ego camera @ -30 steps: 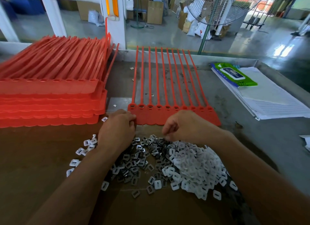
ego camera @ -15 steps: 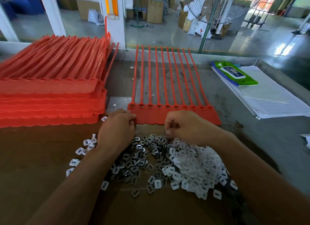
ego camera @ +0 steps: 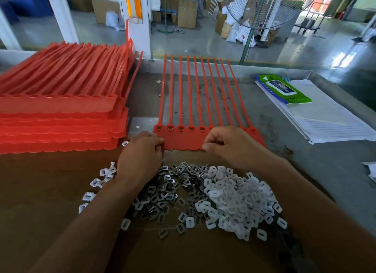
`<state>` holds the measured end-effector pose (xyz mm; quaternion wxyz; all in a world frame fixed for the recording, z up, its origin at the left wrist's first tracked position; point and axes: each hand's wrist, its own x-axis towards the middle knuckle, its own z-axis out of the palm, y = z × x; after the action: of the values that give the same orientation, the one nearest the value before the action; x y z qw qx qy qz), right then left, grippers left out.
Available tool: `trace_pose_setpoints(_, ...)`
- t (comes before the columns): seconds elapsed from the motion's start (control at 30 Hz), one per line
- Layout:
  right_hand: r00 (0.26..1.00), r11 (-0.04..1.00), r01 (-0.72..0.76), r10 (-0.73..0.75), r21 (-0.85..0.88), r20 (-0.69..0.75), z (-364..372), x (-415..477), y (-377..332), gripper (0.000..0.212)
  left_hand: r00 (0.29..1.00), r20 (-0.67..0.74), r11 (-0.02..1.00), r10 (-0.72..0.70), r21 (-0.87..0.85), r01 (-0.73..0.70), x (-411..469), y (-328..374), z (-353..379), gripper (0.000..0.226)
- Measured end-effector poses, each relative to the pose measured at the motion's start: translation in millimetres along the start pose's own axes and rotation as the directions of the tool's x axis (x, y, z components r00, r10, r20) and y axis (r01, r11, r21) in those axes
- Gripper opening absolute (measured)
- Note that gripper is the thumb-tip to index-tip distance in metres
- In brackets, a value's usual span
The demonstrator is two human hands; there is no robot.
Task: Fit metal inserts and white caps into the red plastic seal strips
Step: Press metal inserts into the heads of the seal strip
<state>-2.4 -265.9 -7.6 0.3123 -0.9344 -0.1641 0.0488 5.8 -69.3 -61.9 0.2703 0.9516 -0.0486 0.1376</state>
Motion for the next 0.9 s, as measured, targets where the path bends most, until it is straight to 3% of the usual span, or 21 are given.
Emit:
trace_pose_setpoints(0.23,0.985,0.993,-0.104,0.111,0.058,-0.129,-9.4,5.5,21.3,0.017,1.0,0.004,1.0,0.002,-0.009,-0.002,-0.2,-0.7,0.2,0.025)
trace_pose_setpoints(0.57,0.893,0.961,-0.252,0.275,0.111,-0.357,-20.8,28.5,52.2,0.007,1.0,-0.001,1.0,0.003,-0.01,-0.003,-0.3,-0.8,0.4,0.025)
trace_pose_setpoints(0.9,0.899,0.953,-0.293,0.303,0.081,-0.317,-11.9,45.0,59.3,0.012,1.0,0.002,1.0,-0.004,0.002,0.004,-0.3,0.4,-0.4,0.026)
